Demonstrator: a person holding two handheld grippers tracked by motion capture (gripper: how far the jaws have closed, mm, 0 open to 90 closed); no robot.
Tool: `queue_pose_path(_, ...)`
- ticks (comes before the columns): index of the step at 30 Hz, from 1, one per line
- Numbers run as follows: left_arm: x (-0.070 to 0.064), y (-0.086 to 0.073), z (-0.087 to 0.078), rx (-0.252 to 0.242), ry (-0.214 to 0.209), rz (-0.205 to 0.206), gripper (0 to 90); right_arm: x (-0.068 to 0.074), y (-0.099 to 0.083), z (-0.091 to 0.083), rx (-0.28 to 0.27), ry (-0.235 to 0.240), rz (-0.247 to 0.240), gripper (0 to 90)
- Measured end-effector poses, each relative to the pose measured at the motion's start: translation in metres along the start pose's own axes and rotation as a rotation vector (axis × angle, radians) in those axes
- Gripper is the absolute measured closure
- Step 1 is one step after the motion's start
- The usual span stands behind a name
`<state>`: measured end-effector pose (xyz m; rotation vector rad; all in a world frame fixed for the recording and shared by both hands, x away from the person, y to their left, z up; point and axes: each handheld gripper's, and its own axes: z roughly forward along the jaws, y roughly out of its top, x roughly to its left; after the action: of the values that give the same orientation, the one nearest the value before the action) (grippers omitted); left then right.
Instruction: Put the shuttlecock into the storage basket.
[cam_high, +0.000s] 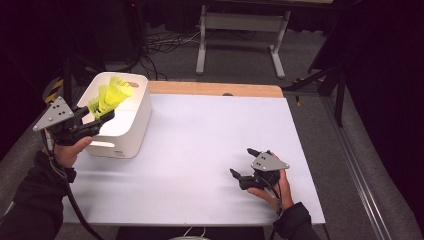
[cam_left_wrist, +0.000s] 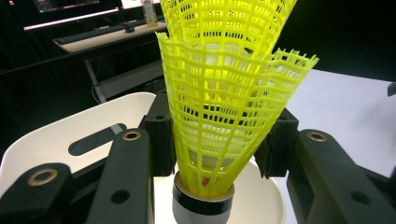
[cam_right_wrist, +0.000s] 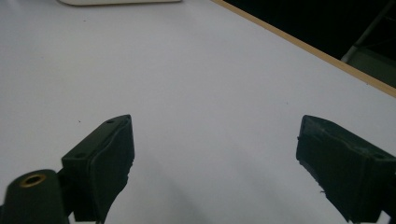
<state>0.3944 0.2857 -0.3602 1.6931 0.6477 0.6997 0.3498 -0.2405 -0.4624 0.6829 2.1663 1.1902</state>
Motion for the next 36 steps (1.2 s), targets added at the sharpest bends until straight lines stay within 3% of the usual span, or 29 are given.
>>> queue_pose_path(7, 0.012, 0.012, 0.009, 0.020, 0.013, -0.002, 56.9, 0.000, -0.001, 0.001, 0.006, 0.004, 0.001, 12.8)
queue_pose_path(10, 0.020, 0.019, 0.019, 0.054, 0.029, 0.013, 56.9, 0.000, -0.001, 0.001, 0.005, 0.005, 0.002, 12.8)
queue_pose_path(17, 0.028, 0.027, 0.033, 0.085, 0.049, 0.012, 56.9, 0.000, -0.002, 0.003, 0.012, 0.014, 0.001, 12.8)
queue_pose_path(21, 0.037, 0.026, 0.044, 0.099, 0.036, -0.027, 57.0, 0.000, -0.002, 0.003, 0.014, 0.020, 0.003, 12.8)
queue_pose_path(24, 0.049, 0.022, 0.054, 0.136, 0.055, -0.061, 57.1, 0.000, -0.003, 0.003, 0.016, 0.025, 0.003, 12.8)
queue_pose_path(31, 0.063, 0.021, 0.068, 0.198, 0.084, -0.065, 57.0, -0.001, -0.003, 0.003, 0.017, 0.028, 0.003, 12.8)
queue_pose_path(33, 0.067, 0.022, 0.072, 0.208, 0.082, -0.085, 57.0, -0.002, -0.003, 0.003, 0.015, 0.027, 0.004, 12.8)
queue_pose_path(36, 0.072, 0.021, 0.082, 0.250, 0.096, -0.076, 57.0, -0.003, -0.003, 0.002, 0.013, 0.024, 0.005, 12.8)
